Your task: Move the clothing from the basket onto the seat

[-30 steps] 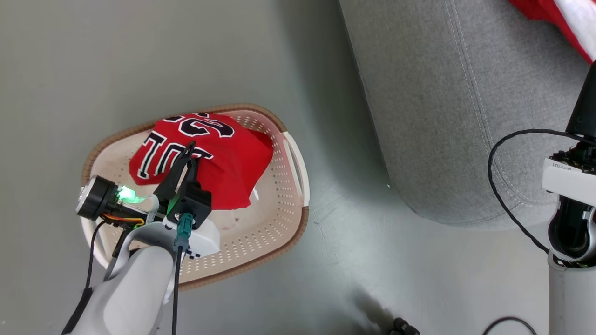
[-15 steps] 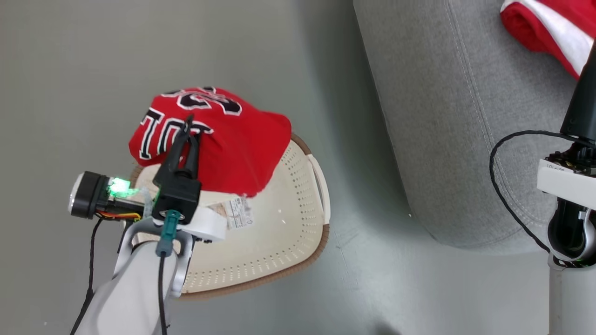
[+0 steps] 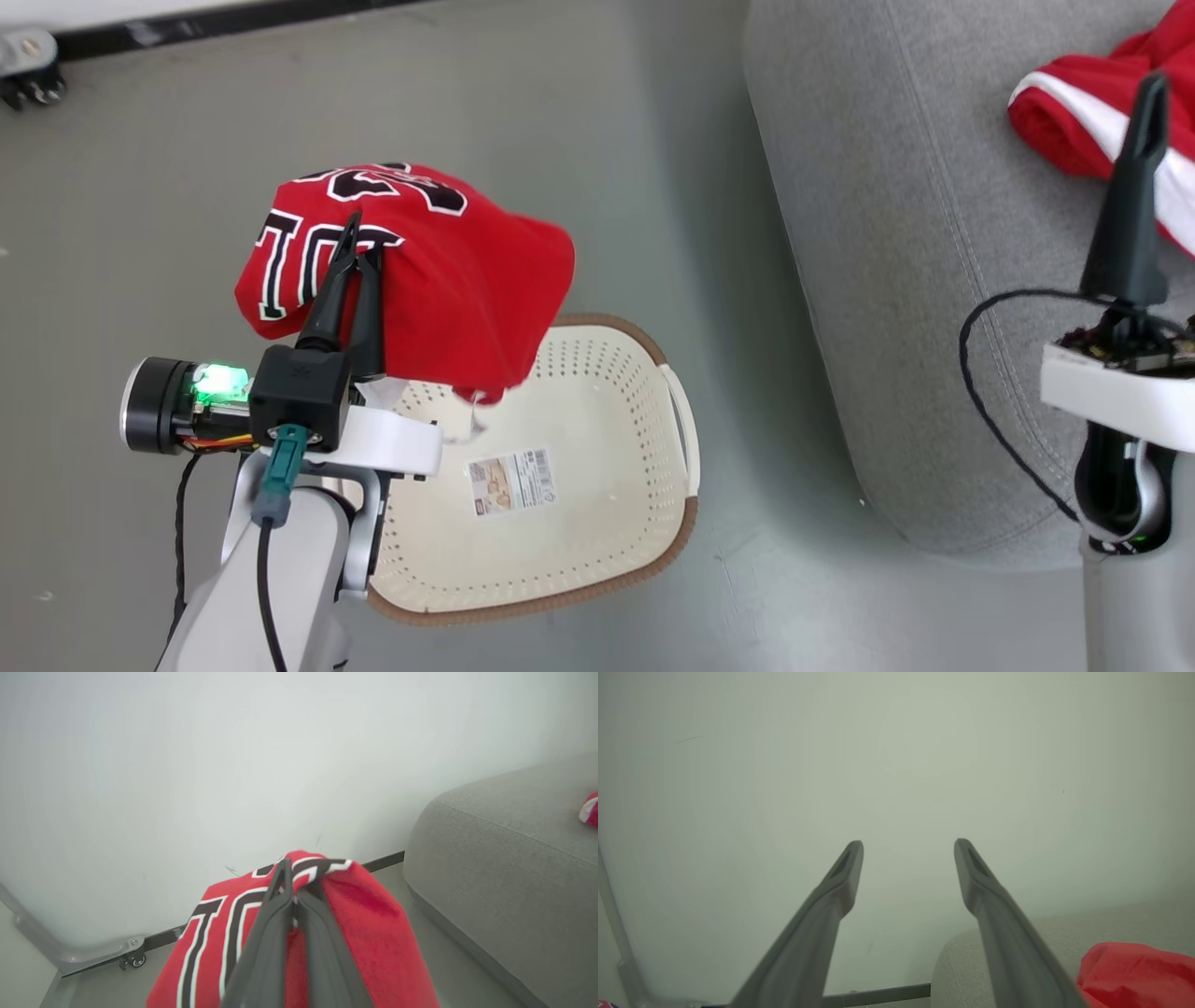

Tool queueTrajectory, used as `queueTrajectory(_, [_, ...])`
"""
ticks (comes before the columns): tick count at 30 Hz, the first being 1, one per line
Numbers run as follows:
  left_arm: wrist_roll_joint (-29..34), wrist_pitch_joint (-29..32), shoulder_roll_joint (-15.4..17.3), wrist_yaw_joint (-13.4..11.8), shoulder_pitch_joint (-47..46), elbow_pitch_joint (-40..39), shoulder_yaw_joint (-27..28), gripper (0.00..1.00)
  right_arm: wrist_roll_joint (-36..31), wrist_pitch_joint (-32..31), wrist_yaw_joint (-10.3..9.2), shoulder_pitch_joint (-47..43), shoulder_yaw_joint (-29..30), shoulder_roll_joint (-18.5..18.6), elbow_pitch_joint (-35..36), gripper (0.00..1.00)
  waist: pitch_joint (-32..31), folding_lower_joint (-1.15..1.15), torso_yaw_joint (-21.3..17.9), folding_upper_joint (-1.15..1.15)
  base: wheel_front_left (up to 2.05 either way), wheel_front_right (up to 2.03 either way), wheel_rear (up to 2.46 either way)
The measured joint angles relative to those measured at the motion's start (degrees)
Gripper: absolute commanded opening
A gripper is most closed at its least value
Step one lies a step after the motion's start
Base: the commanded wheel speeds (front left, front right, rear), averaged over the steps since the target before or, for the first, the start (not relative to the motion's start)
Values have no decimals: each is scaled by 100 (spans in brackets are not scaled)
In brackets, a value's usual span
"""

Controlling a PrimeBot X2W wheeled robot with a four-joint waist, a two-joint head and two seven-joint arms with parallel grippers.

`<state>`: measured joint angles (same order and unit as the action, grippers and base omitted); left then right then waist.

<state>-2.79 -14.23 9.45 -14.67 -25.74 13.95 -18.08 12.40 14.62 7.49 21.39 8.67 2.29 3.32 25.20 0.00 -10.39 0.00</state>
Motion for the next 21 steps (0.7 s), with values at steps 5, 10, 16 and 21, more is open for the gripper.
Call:
queueTrajectory(5, [-89, 0, 42, 13, 112, -113, 64, 0, -137, 0, 0, -175, -177, 16, -133, 100, -272, 0, 119, 0, 0, 0, 0])
queueTrajectory(10, [-201, -24, 54, 64, 190, -275, 121, 0, -319, 0, 0, -346, -510, 29, -254, 100, -547, 0, 224, 0, 0, 0, 0])
queueTrajectory(16, [-203, -40, 94, 116, 292, -387, 109, 0, -466, 0, 0, -397, -778, 191, -414, 100, -880, 0, 344, 0, 0, 0, 0])
queueTrajectory(21, [-203, -41, 108, 215, 296, -506, 92, 0, -576, 0, 0, -477, -1045, 348, -595, 100, -1155, 0, 440, 0, 0, 0, 0])
